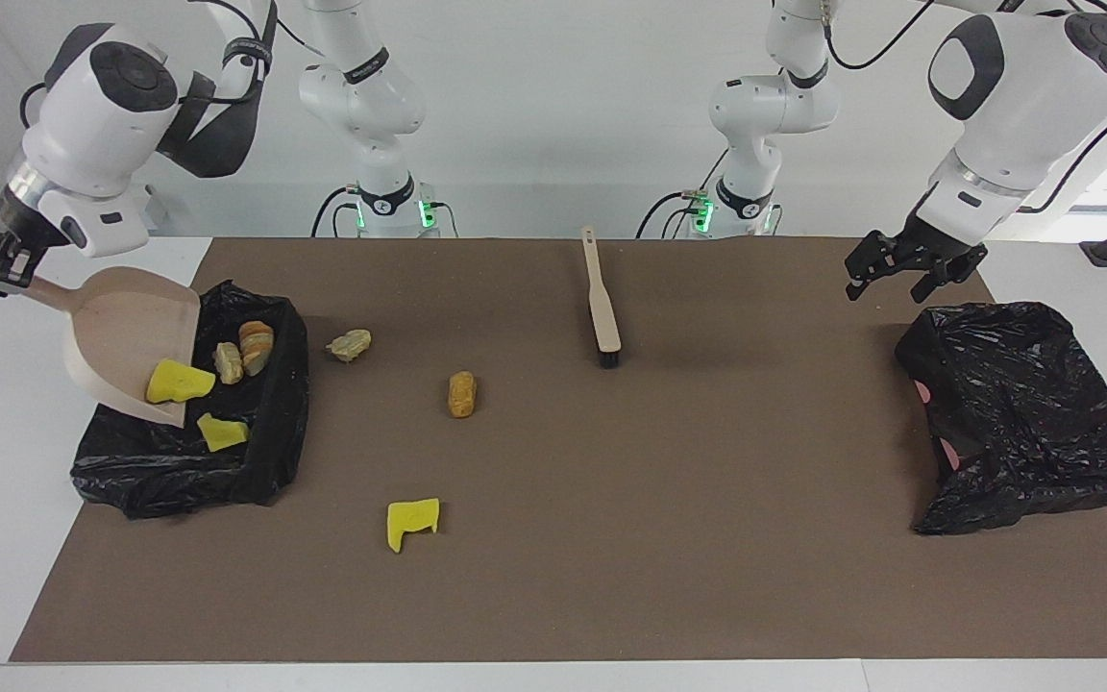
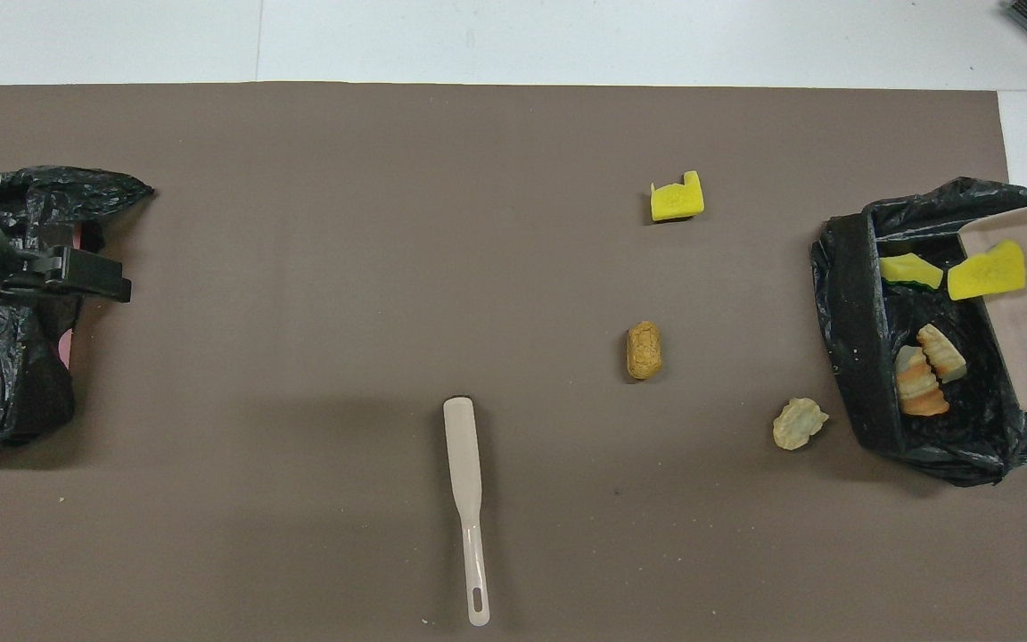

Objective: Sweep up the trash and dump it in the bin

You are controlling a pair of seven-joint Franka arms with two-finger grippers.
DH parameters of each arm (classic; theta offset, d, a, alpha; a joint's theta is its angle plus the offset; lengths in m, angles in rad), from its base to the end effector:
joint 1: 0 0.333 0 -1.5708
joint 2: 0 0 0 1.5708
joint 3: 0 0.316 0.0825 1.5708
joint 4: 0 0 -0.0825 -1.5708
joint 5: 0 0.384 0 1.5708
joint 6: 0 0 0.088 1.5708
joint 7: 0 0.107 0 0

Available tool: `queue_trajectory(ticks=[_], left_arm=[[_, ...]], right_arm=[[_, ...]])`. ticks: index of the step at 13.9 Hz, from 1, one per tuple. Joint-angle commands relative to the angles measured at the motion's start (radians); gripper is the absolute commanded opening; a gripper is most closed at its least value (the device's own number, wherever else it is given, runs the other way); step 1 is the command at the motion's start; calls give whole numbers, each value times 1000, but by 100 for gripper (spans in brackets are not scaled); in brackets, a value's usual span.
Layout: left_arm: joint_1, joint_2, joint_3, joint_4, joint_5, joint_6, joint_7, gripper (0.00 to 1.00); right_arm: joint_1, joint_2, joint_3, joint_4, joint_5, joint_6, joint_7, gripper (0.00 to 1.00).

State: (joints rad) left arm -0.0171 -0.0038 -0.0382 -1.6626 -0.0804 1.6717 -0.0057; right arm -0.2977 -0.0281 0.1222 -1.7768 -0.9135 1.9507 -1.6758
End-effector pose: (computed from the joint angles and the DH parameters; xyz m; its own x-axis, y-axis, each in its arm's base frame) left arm 0.5592 -0.0388 0.5922 0.9991 -0.0415 0.0121 -0.0424 -0.9959 0.0799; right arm 0.5605 -0.1521 0.6029 -0.1355 0.6072 -0.7829 0.9820 0.1873 -0.0248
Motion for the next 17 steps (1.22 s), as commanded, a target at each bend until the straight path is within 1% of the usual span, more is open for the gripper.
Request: queue_trajectory(ticks=[1, 2, 4, 5, 7, 10, 11, 13, 14, 15, 16, 17], left_arm=[[8, 1, -2, 40, 40, -46, 9, 100], [6, -13, -3, 40, 41, -53, 9, 100], [3, -30, -8, 40, 41, -82, 7, 100], [6, -34, -8, 38, 41, -87, 7, 100], [8, -38, -8, 38, 42, -90, 6, 100], [15, -39, 1, 37, 53, -95, 30, 100], [25, -39, 3, 35, 54, -99, 59, 100], [26, -39, 6, 37, 54, -98, 79, 100], [26, -39, 6, 35, 56, -96, 81, 100], [28, -39, 6, 35, 56, -95, 82, 100], [26, -39, 6, 34, 57, -95, 81, 100], [26, -41, 6, 30, 57, -95, 81, 100]], right_arm=[[6, -32, 5, -13, -41, -38, 27, 0], [-3, -38, 7, -24, -41, -39, 54, 0], [-8, -84, 7, -96, -56, 3, 119, 0], [-4, -85, 7, -96, -67, -1, 132, 0], [9, -76, 8, -60, -73, -41, 197, 0], [20, -37, 22, 26, -35, -50, 231, 0], [23, -20, 40, 54, 35, -59, 260, 0], [26, 9, 43, 94, 193, -73, 315, 0], [35, 25, 43, 115, 246, -73, 361, 0], [78, 40, 47, 131, 274, -87, 439, 0], [141, 66, 45, 148, 271, -135, 534, 0], [188, 107, 45, 199, 283, -200, 647, 0]])
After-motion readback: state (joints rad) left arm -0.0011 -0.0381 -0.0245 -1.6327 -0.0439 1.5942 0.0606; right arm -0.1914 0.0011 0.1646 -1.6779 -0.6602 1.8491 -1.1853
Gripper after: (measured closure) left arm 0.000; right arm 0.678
